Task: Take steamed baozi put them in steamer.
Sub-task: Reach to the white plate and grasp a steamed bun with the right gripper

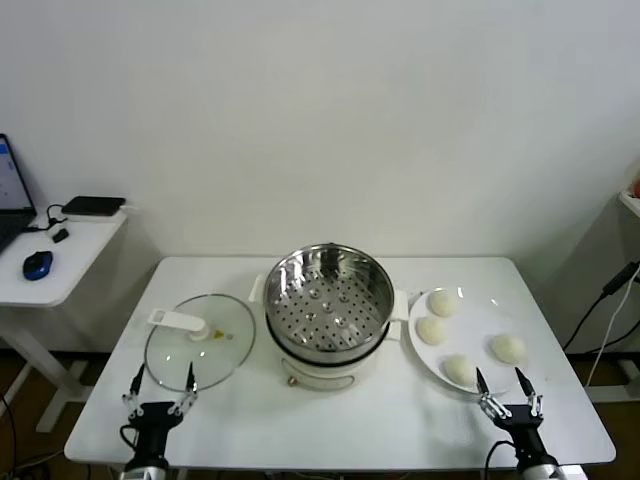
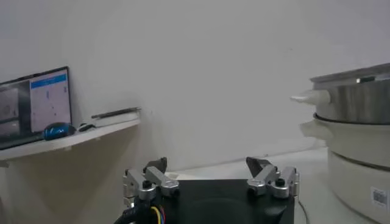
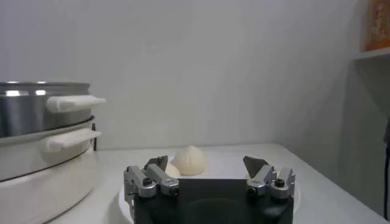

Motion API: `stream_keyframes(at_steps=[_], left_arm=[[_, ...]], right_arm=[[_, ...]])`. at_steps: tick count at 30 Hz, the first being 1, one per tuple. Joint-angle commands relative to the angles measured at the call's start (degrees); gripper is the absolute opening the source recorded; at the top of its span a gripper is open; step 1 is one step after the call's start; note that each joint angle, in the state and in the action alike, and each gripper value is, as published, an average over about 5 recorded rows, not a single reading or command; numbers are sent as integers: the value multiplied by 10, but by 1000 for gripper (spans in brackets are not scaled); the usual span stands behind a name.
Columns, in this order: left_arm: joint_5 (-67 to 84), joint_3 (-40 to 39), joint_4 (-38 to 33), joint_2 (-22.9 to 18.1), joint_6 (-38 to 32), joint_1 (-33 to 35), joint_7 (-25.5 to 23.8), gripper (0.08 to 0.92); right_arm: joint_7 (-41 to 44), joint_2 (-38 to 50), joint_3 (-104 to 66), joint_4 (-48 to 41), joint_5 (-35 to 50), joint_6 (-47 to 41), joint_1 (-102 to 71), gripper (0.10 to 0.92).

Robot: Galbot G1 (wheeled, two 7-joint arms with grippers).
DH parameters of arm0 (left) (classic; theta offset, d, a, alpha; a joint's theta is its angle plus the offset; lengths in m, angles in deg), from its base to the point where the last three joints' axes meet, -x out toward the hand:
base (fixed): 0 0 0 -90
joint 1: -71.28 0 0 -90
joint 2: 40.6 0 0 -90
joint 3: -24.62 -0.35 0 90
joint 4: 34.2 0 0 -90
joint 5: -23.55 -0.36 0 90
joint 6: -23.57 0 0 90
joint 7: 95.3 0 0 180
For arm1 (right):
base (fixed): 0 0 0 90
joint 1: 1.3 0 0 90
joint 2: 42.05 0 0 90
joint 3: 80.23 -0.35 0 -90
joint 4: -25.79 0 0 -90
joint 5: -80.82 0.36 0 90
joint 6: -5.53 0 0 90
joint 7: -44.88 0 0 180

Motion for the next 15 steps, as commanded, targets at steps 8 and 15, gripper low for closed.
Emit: stream_keyframes(at_steps=[8,15], left_arm=[[-13,-3,8,-28,-9,0,0,823],[-14,-6,10,-28,-14,-2,0,823]], right_arm=[[-35,47,8,-5,-45,-187,157,823],[-26,110,80,-11,-81,-335,273,823]])
